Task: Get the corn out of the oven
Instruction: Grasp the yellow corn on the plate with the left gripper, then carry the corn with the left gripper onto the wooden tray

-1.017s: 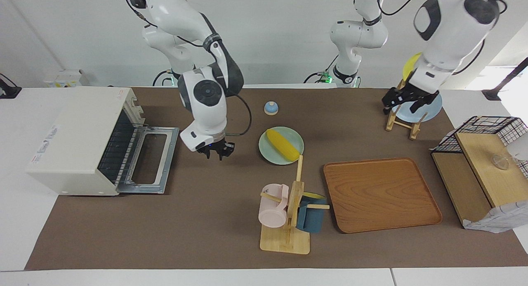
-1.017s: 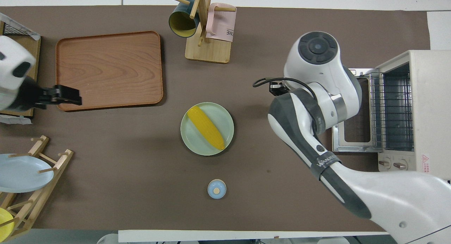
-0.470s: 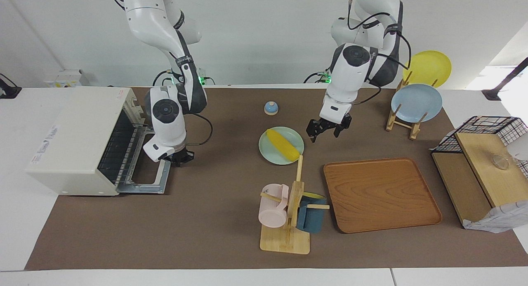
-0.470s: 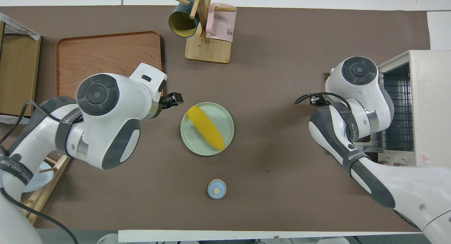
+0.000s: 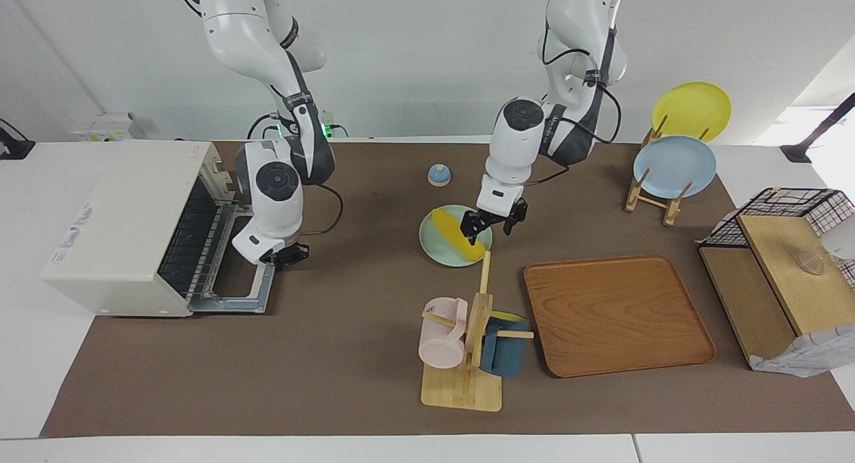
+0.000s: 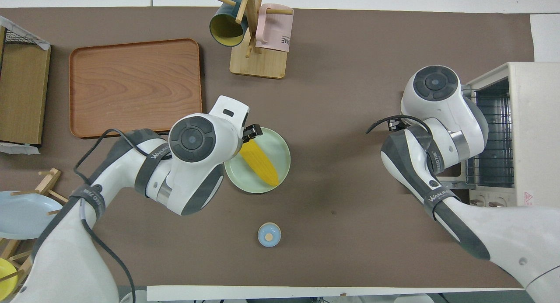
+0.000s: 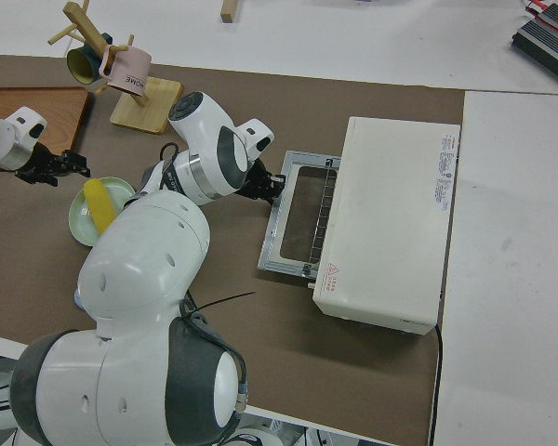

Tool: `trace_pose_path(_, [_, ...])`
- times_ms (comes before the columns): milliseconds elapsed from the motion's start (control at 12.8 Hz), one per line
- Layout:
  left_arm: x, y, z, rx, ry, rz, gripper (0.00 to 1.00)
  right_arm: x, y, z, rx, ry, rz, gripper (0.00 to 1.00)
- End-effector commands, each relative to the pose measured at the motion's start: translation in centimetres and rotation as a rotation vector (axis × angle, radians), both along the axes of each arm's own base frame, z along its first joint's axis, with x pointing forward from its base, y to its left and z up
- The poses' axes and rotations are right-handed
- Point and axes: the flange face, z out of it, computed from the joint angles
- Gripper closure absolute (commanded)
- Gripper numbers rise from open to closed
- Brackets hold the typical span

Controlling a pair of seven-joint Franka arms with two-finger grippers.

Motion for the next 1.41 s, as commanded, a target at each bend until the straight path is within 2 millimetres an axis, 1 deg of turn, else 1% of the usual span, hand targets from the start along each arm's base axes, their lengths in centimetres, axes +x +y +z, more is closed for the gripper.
trace_pose_path(0, [-0.7,-2.5,-3.1,-0.007,-0.011,0.064,0.11,1.7,-3.4,6.0,-0.048,0.033,0.035,1.00])
trace_pose_path(78, [-0.9,-2.5,-3.2,0.001,-0.002,0.063,0.54,1.2,-4.5,8.2,-0.050,0.035,0.042,1.00])
trace_pose_path(157, [-1.1,-2.7,-3.2,0.002,-0.001,0.059,0.93,0.7,-5.4,9.8,-0.040,0.043,0.053,1.00])
trace_pose_path(235, [-0.8,-3.0,-2.6,0.002,-0.001,0.057,1.00,0.2,-7.2,11.3,-0.015,0.053,0.050,1.00])
trace_pose_path(313, [0.2,-2.7,-1.3,0.023,0.019,0.064,1.00,-0.2,-9.3,12.4,0.010,0.061,0.050,0.96])
trace_pose_path(391, [1.6,-1.2,0.4,0.044,0.033,0.074,1.00,-0.7,-11.6,13.4,0.043,0.065,0.036,0.93])
trace_pose_path(470, [3.1,1.3,2.2,0.050,0.044,0.072,1.00,-1.4,-13.5,14.7,0.099,0.063,0.012,0.89])
trace_pose_path(548, [4.7,4.4,3.1,0.063,0.057,0.043,1.00,-2.4,-14.3,17.0,0.169,0.047,-0.035,0.78])
trace_pose_path(626, [6.6,7.7,3.0,0.075,0.066,0.005,1.00,-3.3,-13.9,20.4,0.246,0.034,-0.077,0.55])
trace_pose_path(704, [9.1,12.3,2.7,0.084,0.071,-0.048,1.00,-3.9,-13.3,24.6,0.285,0.024,-0.089,0.03])
trace_pose_path(783, [10.9,16.1,2.6,0.090,0.065,-0.101,1.00,-4.0,-12.6,28.4,0.286,0.003,-0.080,0.00])
trace_pose_path(861, [12.7,19.4,2.9,0.091,0.054,-0.156,1.00,-4.2,-12.0,30.6,0.284,-0.015,-0.093,0.00])
trace_pose_path(939, [14.8,21.8,2.4,0.102,0.051,-0.199,1.00,-4.3,-11.3,31.4,0.282,-0.030,-0.088,0.00])
trace_pose_path(1017, [16.8,23.5,1.8,0.114,0.042,-0.234,1.00,-4.3,-10.3,31.8,0.276,-0.033,-0.070,0.00])
trace_pose_path(1096, [18.7,25.4,0.4,0.128,0.041,-0.266,1.00,-4.5,-10.4,32.0,0.277,-0.039,-0.073,0.00])
trace_pose_path(1174, [20.4,27.0,-0.2,0.135,0.031,-0.300,1.00,-4.5,-10.3,31.7,0.278,-0.035,-0.072,0.00])
trace_pose_path(1330, [21.9,29.3,-0.6,0.144,0.008,-0.324,1.00,-4.3,-10.2,32.0,0.259,-0.045,-0.063,0.00])
